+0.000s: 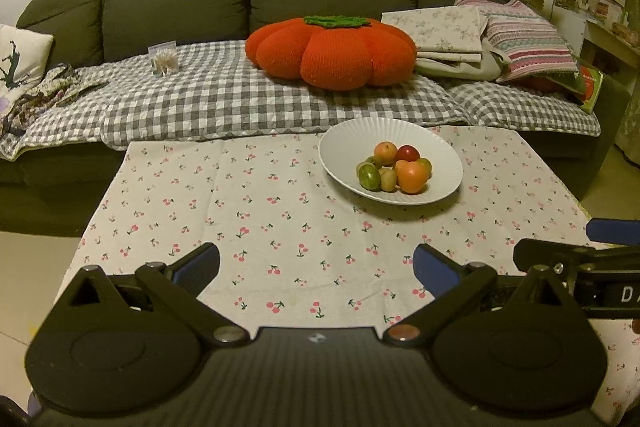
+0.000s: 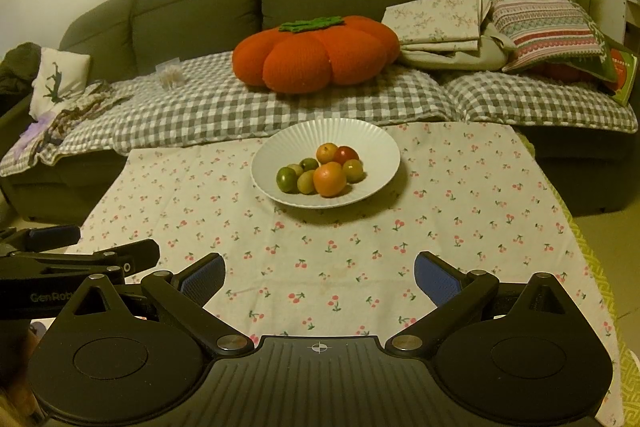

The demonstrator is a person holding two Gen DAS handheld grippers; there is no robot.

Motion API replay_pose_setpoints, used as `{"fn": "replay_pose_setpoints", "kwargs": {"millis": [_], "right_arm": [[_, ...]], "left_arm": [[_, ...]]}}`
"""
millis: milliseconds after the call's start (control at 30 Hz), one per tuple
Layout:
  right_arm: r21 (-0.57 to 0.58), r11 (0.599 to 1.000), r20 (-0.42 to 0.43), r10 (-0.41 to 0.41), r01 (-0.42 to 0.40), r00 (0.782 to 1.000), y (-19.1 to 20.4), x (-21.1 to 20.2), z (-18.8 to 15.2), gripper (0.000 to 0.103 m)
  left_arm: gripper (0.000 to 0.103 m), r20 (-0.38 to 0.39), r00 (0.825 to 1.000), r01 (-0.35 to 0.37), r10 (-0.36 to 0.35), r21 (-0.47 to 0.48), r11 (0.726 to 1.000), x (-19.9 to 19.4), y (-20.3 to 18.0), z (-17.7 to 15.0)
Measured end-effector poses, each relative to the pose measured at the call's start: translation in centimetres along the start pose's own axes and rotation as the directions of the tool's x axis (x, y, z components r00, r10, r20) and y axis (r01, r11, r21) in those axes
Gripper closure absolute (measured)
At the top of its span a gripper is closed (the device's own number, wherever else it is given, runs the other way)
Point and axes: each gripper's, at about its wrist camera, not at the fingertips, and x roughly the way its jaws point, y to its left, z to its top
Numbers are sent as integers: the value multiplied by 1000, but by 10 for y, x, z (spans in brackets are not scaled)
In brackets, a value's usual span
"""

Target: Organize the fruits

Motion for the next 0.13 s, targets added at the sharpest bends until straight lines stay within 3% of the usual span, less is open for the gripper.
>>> {"fn": "replay_pose_setpoints", "kwargs": {"millis": [133], "right_arm": [[1,1000,2,0,0,1000,0,1,0,1]], "left_arm": [[1,1,1000,3,-3,2,1000,1,0,1]]}}
